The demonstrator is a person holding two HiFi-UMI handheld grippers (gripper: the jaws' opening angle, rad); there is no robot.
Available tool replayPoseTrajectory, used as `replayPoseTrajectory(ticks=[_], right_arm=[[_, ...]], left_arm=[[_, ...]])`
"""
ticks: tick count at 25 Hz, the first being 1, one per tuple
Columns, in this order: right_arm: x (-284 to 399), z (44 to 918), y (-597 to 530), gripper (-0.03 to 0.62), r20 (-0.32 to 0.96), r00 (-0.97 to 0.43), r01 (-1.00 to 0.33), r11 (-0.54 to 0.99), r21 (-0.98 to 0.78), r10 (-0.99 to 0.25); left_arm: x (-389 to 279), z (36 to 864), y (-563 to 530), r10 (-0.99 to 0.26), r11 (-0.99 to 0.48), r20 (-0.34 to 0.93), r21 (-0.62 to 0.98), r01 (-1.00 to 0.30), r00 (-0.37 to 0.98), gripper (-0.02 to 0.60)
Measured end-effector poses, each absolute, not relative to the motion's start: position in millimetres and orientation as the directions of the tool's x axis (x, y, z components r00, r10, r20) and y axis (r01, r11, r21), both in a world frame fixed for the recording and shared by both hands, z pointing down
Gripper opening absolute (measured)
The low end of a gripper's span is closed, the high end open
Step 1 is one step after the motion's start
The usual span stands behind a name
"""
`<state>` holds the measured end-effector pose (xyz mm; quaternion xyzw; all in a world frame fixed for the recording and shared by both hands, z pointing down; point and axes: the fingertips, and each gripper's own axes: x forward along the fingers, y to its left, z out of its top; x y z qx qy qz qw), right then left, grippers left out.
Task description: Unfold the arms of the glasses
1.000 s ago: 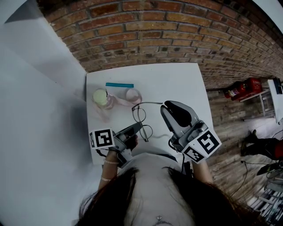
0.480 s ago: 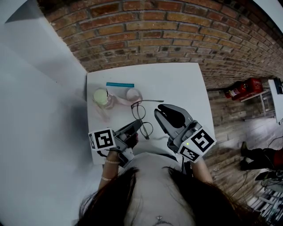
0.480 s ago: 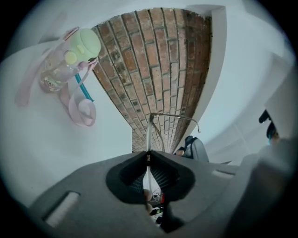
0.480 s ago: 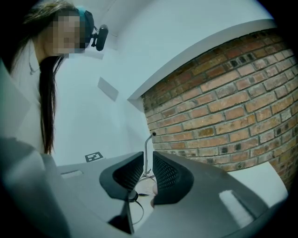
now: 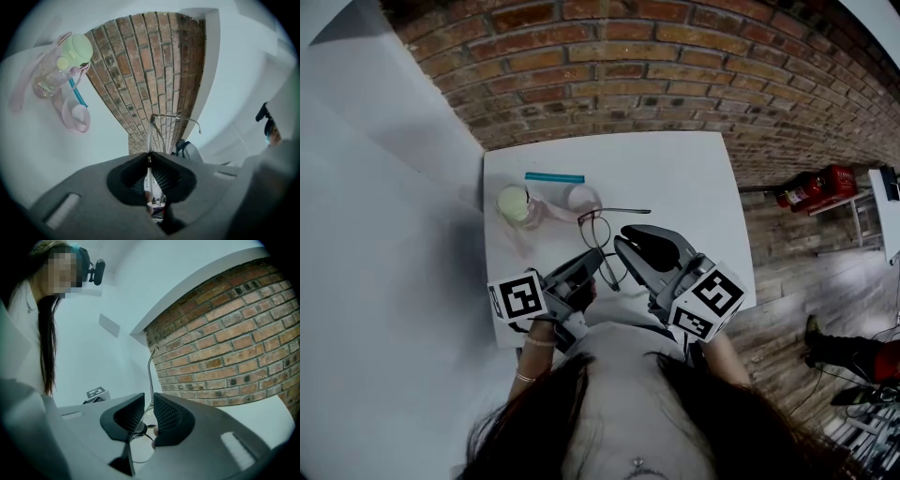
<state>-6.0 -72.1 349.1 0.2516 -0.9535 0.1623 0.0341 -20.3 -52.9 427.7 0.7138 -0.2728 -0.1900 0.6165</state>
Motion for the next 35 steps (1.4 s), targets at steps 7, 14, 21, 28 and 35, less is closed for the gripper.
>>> replayPoseTrajectory(ticks=[7, 14, 21, 28, 35], right_arm=[[-15.9, 354.1, -70.5, 0.057, 0.158, -0.885, -0.466, 0.829, -0.307, -0.439], [-22.5, 357.5, -68.3, 0.057, 0.166, -0.894, -0.448, 0.833, -0.325, -0.416], [-31.7, 361.3, -67.6, 0.061, 0.182, -0.900, -0.436, 0.835, -0.337, -0.396], [-34.2, 363.6, -67.9, 0.063, 0.201, -0.900, -0.434, 0.831, -0.349, -0.386], [-35.4, 362.2, -68.0, 0.067, 0.194, -0.903, -0.430, 0.815, -0.387, -0.384]], left_arm=[[-23.4, 428.9, -54.7, -0.636, -0.131, 0.081, 0.969, -0.211, 0.768, 0.021], [-25.6, 422.1, -59.7, -0.645, -0.230, 0.063, 0.934, -0.272, 0.762, 0.021], [-21.1, 411.3, -60.0, -0.629, -0.311, 0.024, 0.908, -0.280, 0.777, 0.021], [-20.1, 407.1, -60.6, -0.637, -0.368, 0.034, 0.864, -0.343, 0.770, 0.021], [-22.7, 401.1, -60.9, -0.661, -0.431, 0.043, 0.795, -0.426, 0.749, 0.021]])
